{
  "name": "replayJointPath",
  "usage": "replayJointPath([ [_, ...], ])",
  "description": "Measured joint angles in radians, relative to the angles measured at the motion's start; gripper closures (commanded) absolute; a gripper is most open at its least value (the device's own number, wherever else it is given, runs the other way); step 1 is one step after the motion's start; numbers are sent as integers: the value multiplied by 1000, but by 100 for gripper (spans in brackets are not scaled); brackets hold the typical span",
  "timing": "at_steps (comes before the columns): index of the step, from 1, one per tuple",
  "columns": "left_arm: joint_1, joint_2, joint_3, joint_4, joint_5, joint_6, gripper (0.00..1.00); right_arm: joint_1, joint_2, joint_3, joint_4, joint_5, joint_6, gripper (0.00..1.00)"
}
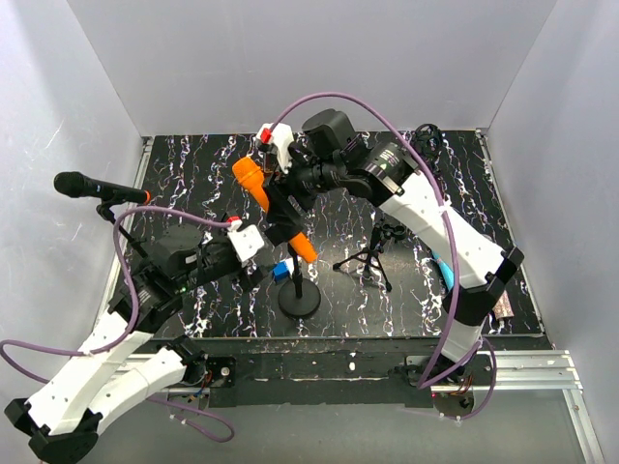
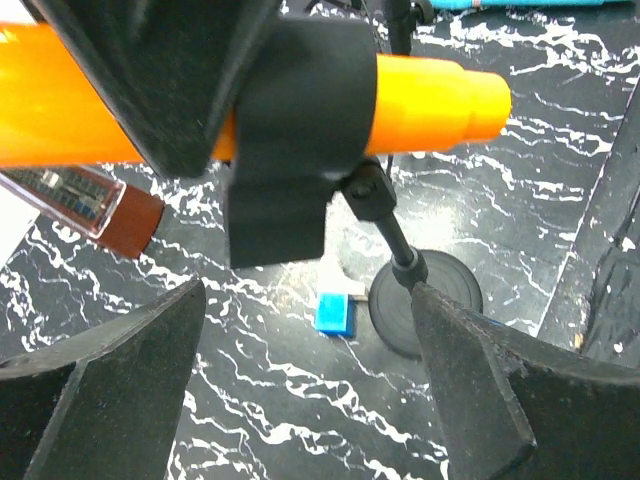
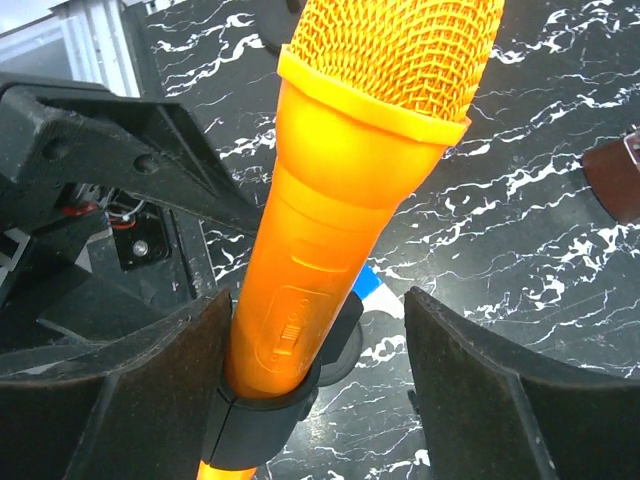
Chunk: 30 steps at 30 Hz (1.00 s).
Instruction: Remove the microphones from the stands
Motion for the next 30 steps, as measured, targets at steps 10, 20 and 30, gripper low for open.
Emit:
replayJointPath([
  [10, -5, -98, 0, -131, -23, -29, 15, 12, 58, 77, -25, -59, 18, 81],
  [20, -4, -82, -94, 14, -41, -110, 17, -151, -92, -206, 123, -428, -123, 99],
  [30, 14, 78, -151, 344, 92, -151, 2, -304, -201, -387, 209, -733, -249, 99],
])
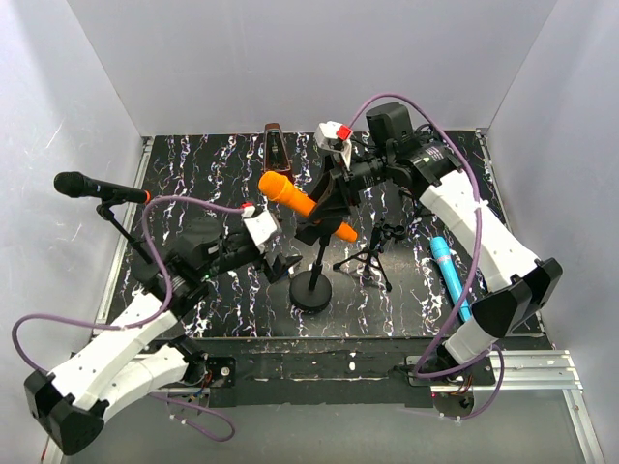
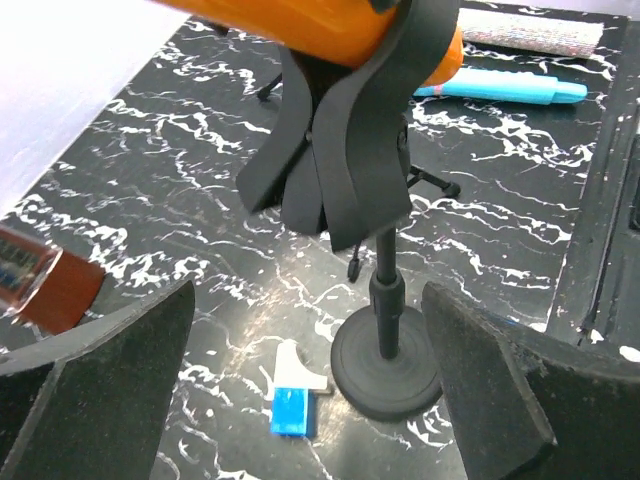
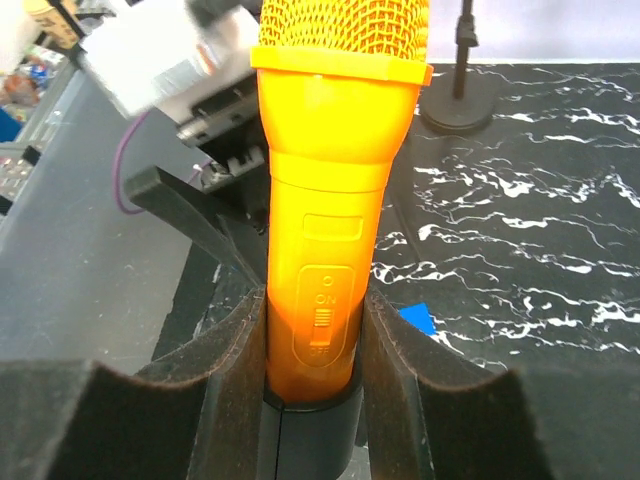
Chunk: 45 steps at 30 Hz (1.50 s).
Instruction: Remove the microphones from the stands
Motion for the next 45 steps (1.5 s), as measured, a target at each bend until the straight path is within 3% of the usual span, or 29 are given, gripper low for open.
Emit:
replayJointPath([
  [5, 9, 128, 3, 101, 82, -1, 2, -9, 28, 22, -45, -83, -63, 99],
  [13, 28, 199, 7, 237, 171, -14, 5, -33, 28, 26, -89, -126, -132, 99],
  [21, 34, 229, 14, 296, 243, -47, 25, -41, -2, -34, -4, -143, -114, 99],
  [28, 35, 262, 29, 330, 275, -84, 48, -53, -24, -63, 39, -129, -93, 99],
  [33, 44, 269, 31, 333, 283, -98, 95, -54, -26, -78, 75, -126, -69, 99],
  [34, 47, 272, 34, 333, 287, -99, 100, -55, -26, -82, 90, -126, -53, 99],
  [39, 61, 280, 40, 332, 299, -108, 100, -58, -29, -108, 178, -125, 39, 99],
  [40, 62, 280, 40, 332, 300, -108, 95, -58, -29, -108, 185, -122, 48, 99],
  [41, 64, 280, 41, 332, 298, -110, 72, -58, -29, -109, 189, -120, 56, 99],
  [42, 66, 280, 41, 332, 294, -113, 43, -57, -28, -109, 193, -119, 60, 99],
  [43, 67, 280, 41, 332, 293, -114, 29, -57, -27, -109, 198, -118, 64, 99],
  [45, 67, 280, 41, 334, 281, -126, 25, -57, -23, -109, 206, -118, 70, 99],
])
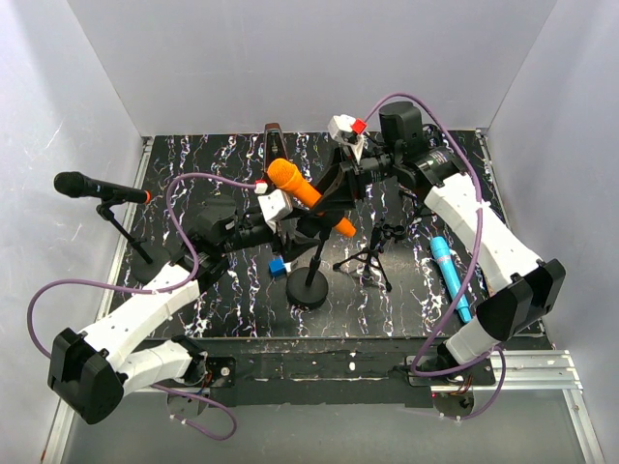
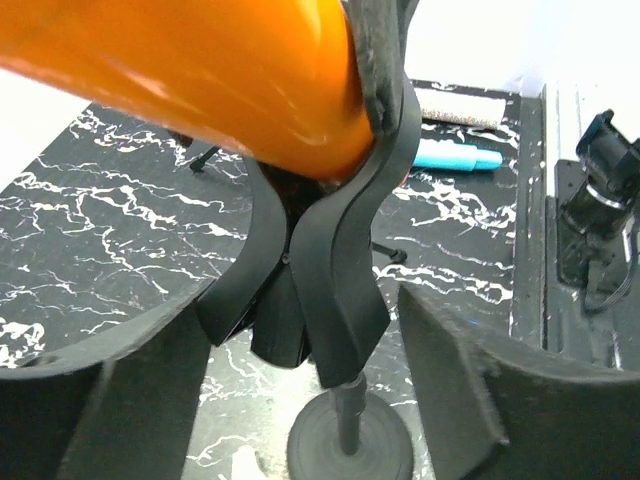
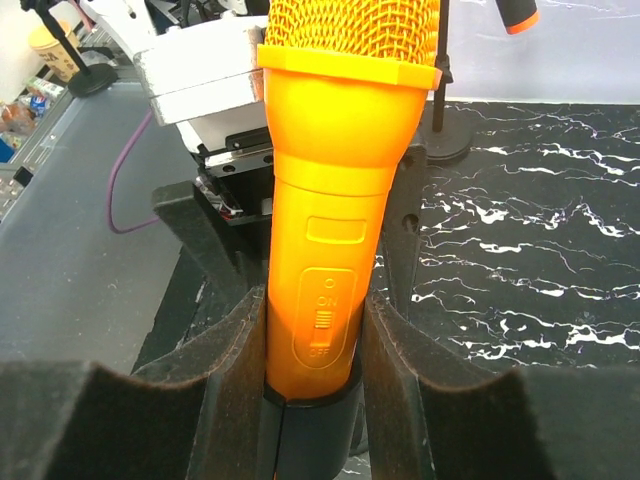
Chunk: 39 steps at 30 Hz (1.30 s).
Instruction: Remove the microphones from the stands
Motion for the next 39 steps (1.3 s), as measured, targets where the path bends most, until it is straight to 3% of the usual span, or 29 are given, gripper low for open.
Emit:
replayJointPath([
  [4, -2, -1, 0, 18, -16, -40, 27, 3, 4, 0, 16, 7, 3, 99],
  [9, 0, 1, 5, 24, -38, -51, 72, 6, 21, 17, 17, 11, 16, 99],
  [11, 0, 2, 6, 25, -40, -53, 100, 7, 33, 31, 15, 9, 19, 99],
  [20, 16, 3, 8, 22, -56, -49, 100, 9, 81, 95, -5, 6, 41, 99],
  [21, 18, 2, 8, 23, -63, -49, 91, 9, 88, 104, -5, 6, 45, 99],
  [23, 20, -2, 8, 26, -77, -52, 45, 9, 101, 123, -5, 4, 54, 99],
  [24, 21, -5, 8, 26, -82, -52, 41, 9, 106, 130, -4, 0, 57, 99],
  [25, 21, -6, 8, 26, -86, -53, 42, 9, 108, 132, -4, -2, 59, 99],
  [27, 20, -8, 8, 26, -91, -57, 66, 9, 108, 132, -3, -2, 61, 99],
  [28, 21, -8, 8, 26, -91, -60, 79, 9, 108, 131, -2, 0, 68, 94],
  [29, 21, -8, 8, 26, -90, -64, 93, 9, 108, 130, 2, 6, 80, 84],
  [30, 21, -7, 8, 26, -90, -68, 100, 10, 108, 130, 5, 16, 98, 74],
  [33, 26, -3, 8, 30, -92, -81, 100, 24, 124, 161, -11, 65, 142, 54],
  [39, 39, 2, 8, 35, -129, -83, 100, 70, 251, 397, -135, 173, 204, 42],
])
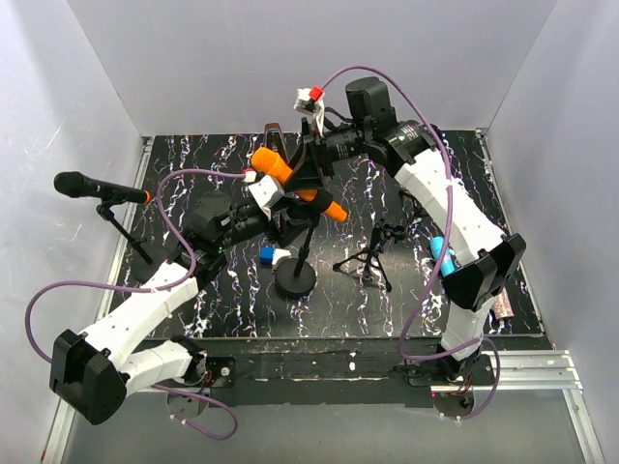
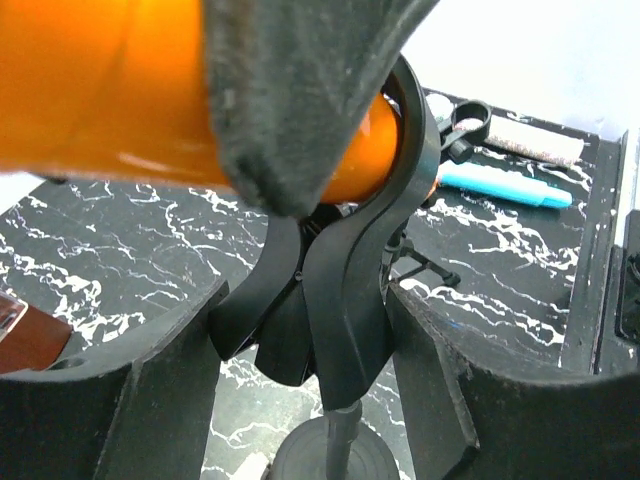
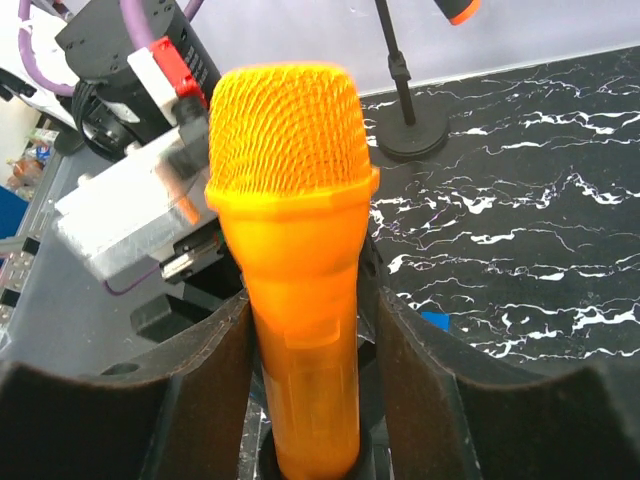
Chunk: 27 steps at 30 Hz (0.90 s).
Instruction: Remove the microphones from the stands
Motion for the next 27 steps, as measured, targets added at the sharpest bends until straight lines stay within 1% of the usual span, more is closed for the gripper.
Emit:
replayJointPath([
  [2, -2, 1, 0, -9, 1, 8, 100, 14, 13, 25, -3, 29, 16, 38],
  [3, -3, 1, 0, -10, 3, 11, 100, 17, 13, 25, -6, 37, 19, 38],
  [5, -6, 1, 0, -11, 4, 13, 100, 21, 13, 26, -12, 51, 20, 40],
  [6, -6, 1, 0, -11, 4, 14, 100, 21, 13, 26, -21, 57, 20, 44],
  [7, -6, 1, 0, -11, 4, 13, 100, 22, 13, 27, -31, 63, 18, 56],
  [8, -5, 1, 0, -11, 3, 12, 100, 24, 14, 32, -42, 67, 15, 72],
  [9, -4, 1, 0, -12, 2, 10, 93, 27, 17, 42, -59, 66, 11, 85],
  [10, 0, 2, 0, -13, 8, 8, 71, 31, 19, 53, -67, 70, -15, 93],
  [11, 3, 1, 0, -17, 21, 6, 50, 33, 26, 69, -86, 69, -41, 97],
  [12, 7, 0, 3, -23, 27, 3, 39, 34, 34, 84, -103, 60, -60, 99],
  [13, 10, 1, 5, -29, 29, 0, 36, 32, 40, 91, -113, 47, -66, 99],
  [15, 13, 1, 8, -39, 33, 0, 34, 23, 41, 77, -104, 12, -71, 99],
  [17, 20, -7, 10, -43, 46, -3, 32, 7, 9, -1, -28, -35, -64, 99],
  [19, 29, -23, 10, -45, 69, -18, 32, -23, -60, -130, 90, -108, -60, 99],
  [22, 35, -26, 27, -35, 108, -35, 32, -62, -149, -266, 198, -177, -47, 99],
  [24, 38, -19, 39, -21, 137, -48, 32, -81, -177, -315, 248, -216, -34, 99],
  [27, 41, -1, 45, 10, 171, -56, 31, -85, -175, -330, 295, -256, -20, 99],
])
